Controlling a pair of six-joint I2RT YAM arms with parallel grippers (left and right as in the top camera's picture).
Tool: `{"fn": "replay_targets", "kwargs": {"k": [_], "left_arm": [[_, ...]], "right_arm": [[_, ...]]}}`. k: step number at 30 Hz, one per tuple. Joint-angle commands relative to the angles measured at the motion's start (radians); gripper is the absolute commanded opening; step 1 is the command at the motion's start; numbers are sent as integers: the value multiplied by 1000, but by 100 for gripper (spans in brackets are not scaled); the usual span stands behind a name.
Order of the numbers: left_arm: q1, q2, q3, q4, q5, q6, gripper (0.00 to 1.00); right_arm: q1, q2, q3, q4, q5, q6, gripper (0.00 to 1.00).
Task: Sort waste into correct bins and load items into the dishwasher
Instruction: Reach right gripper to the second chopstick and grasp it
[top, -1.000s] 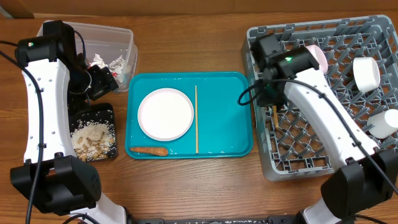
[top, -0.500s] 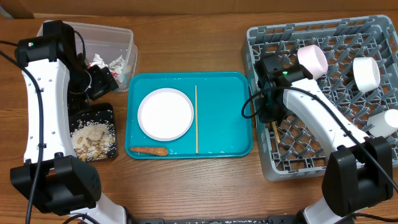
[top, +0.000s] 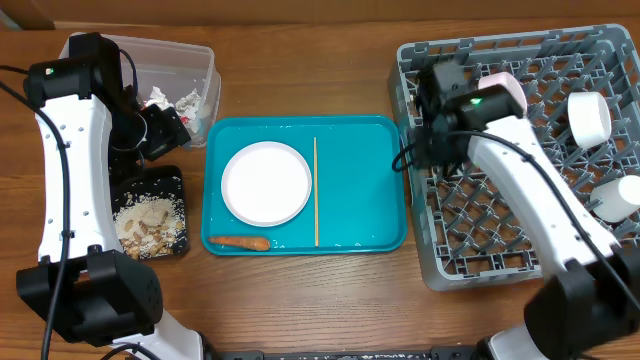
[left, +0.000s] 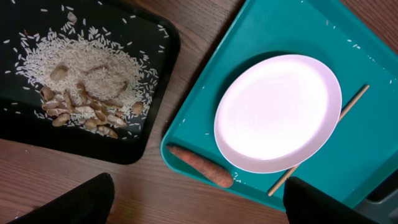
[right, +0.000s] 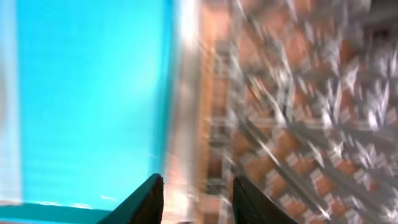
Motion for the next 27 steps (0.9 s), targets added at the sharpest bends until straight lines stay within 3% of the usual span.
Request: {"fn": "replay_targets", "kwargs": {"k": [1, 7, 16, 27], "left_arm": [[-2, -26, -1, 5, 7, -14, 89], [-2, -26, -1, 7, 7, -14, 89], [-2, -26, -1, 7, 7, -14, 89], [-2, -26, -1, 5, 7, -14, 89]], "right_arm": [[44, -66, 68, 26, -193, 11, 40], [164, -19, 27, 64, -236, 65, 45], [367, 198, -13, 100, -235, 88, 46], [452, 417, -19, 202, -152, 230, 47]]}}
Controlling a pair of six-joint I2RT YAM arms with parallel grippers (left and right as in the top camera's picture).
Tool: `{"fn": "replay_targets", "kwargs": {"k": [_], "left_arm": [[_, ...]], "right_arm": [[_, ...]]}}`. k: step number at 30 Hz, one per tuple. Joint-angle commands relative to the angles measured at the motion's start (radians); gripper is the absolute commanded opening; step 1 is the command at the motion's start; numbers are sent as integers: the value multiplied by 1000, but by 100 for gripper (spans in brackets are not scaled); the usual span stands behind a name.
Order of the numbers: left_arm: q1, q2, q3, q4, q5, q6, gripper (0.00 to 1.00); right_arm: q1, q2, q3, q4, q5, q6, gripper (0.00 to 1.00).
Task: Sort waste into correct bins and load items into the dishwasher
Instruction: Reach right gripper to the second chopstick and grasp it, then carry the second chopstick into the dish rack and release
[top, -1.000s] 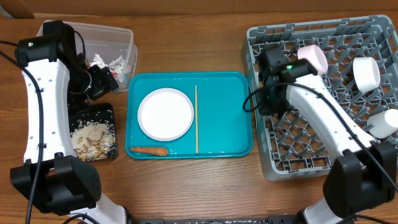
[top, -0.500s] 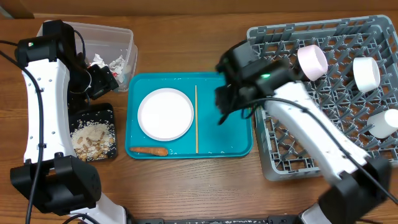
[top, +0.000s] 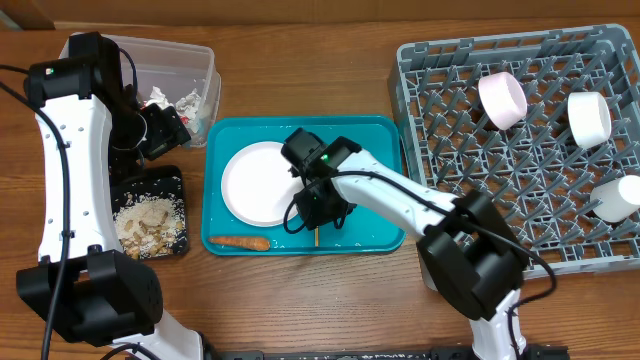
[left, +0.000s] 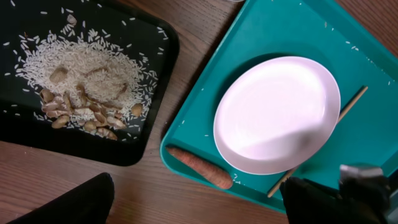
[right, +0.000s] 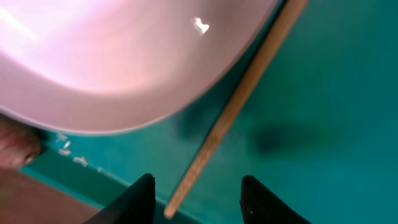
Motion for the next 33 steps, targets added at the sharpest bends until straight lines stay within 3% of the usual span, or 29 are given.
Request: {"fn": "replay_targets", "kwargs": {"k": [1, 4, 8, 12, 13, 21, 28, 33], "left_arm": [[-2, -26, -1, -2, 8, -14, 89], [-2, -26, -1, -2, 7, -13, 89], [-2, -26, -1, -2, 7, -13, 89], [-2, -26, -1, -2, 8, -13, 89], [-2, -26, -1, -2, 7, -13, 89], [-2, -26, -1, -2, 7, -13, 89], [-2, -26, -1, -2, 7, -13, 89], [-2, -26, -1, -2, 7, -14, 89]], "right_arm": [[5, 47, -10, 27, 66, 85, 47], [5, 68, -11, 36, 132, 134, 43], [-3, 70, -11, 24, 173, 138, 19], [-23, 70, -11, 13, 172, 138, 11], [-29, 70, -11, 7, 172, 137, 4], [-100, 23, 35, -103, 174, 113, 4], [-191, -182, 111, -195, 189, -100, 4], [-321, -325, 111, -295, 353, -141, 4]]}}
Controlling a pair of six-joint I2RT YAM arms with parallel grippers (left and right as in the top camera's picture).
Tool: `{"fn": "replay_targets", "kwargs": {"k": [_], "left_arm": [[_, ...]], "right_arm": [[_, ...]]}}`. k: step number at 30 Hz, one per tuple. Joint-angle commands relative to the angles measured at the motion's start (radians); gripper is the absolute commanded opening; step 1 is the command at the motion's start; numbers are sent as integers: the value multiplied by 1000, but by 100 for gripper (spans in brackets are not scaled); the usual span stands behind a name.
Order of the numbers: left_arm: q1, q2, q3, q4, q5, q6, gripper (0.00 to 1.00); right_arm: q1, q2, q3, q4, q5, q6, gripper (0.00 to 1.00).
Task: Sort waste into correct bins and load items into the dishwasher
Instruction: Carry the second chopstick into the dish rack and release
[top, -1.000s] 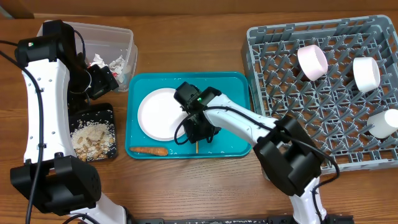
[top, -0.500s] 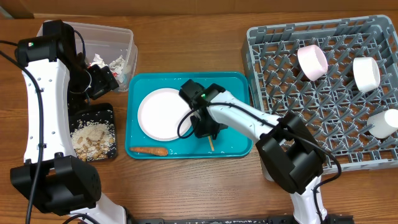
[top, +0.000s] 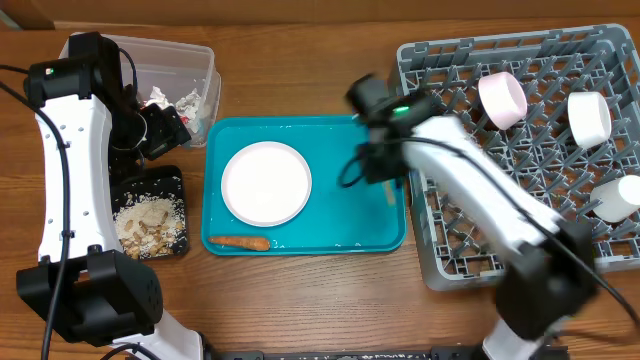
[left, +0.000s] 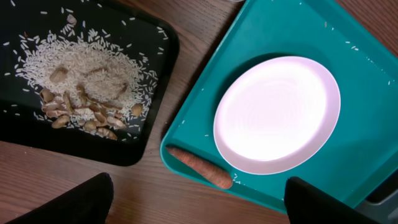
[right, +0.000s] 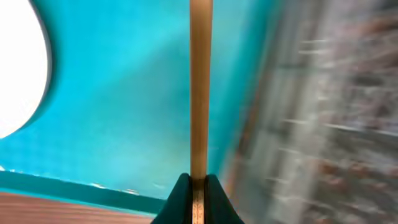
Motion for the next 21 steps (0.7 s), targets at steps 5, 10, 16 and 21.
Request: {"fn": "replay_targets", "kwargs": {"k": [5, 10, 16, 21], "left_arm": [[-2, -26, -1, -2, 7, -14, 89], [-2, -26, -1, -3, 8, -14, 89], [-2, -26, -1, -3, 7, -14, 89], [-2, -26, -1, -2, 7, -14, 90]], "right_arm": [[-205, -90, 3, -97, 98, -131, 4], [-254, -82, -81, -72, 24, -151, 4], [-254, -81, -202, 0, -15, -167, 4], [-255, -81, -222, 21, -39, -177, 6]]}}
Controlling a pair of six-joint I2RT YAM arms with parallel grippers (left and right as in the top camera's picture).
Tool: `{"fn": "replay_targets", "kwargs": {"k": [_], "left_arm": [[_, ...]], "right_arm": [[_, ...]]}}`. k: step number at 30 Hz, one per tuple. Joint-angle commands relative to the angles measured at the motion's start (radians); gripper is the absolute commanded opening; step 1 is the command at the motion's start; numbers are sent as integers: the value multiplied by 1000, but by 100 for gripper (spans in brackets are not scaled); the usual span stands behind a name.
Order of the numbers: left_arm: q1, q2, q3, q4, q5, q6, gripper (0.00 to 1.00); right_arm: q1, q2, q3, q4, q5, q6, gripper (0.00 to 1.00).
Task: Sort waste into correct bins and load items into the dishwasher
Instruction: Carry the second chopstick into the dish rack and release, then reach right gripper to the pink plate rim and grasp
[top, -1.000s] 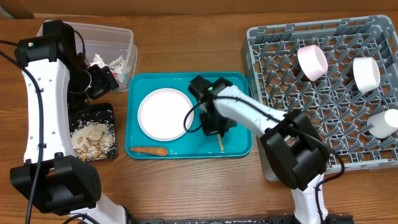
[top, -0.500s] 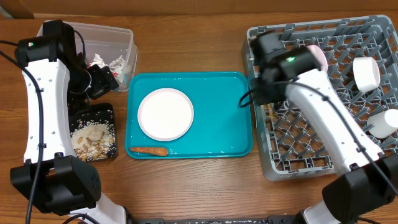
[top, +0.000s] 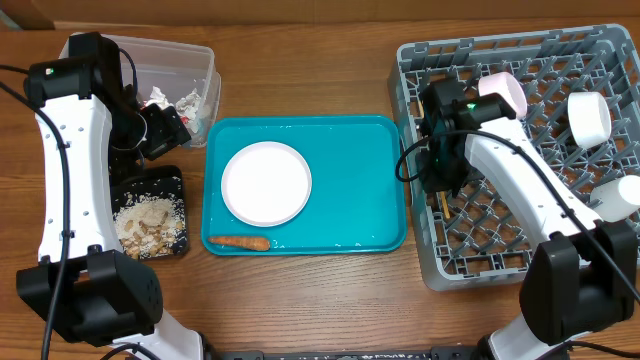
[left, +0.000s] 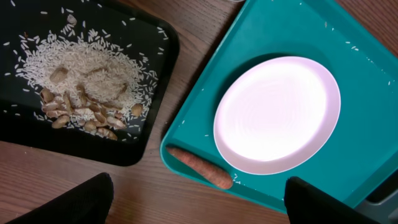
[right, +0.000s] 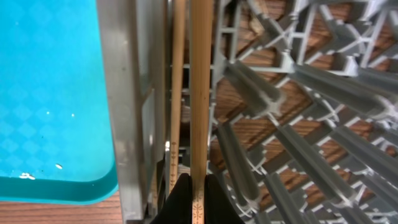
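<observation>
My right gripper is shut on a wooden chopstick and holds it low over the left edge of the grey dish rack. A second chopstick lies in the rack just beside it. On the teal tray are a white plate and a carrot. Over the table's left side my left gripper stands open with nothing in it, above the gap between the tray and the black bin.
The black bin holds rice and peanuts. Behind it, a clear bin contains crumpled paper. A pink cup and two white cups sit in the rack's right and back parts.
My right gripper, with the chopstick, was over the tray's right side and is now at the rack's left edge beside another chopstick. The left arm has not moved.
At first my right gripper was by the rack's left edge while a chopstick lay on the tray. Then it was open over that chopstick beside the plate. Later it was shut on the chopstick above the tray, and now holds it at the rack.
</observation>
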Motion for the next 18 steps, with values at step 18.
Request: {"fn": "replay_targets", "kwargs": {"k": [18], "left_arm": [[-2, -26, -1, -2, -7, -3, 90]], "right_arm": [[123, -66, 219, 178, -327, 91, 39]]}}
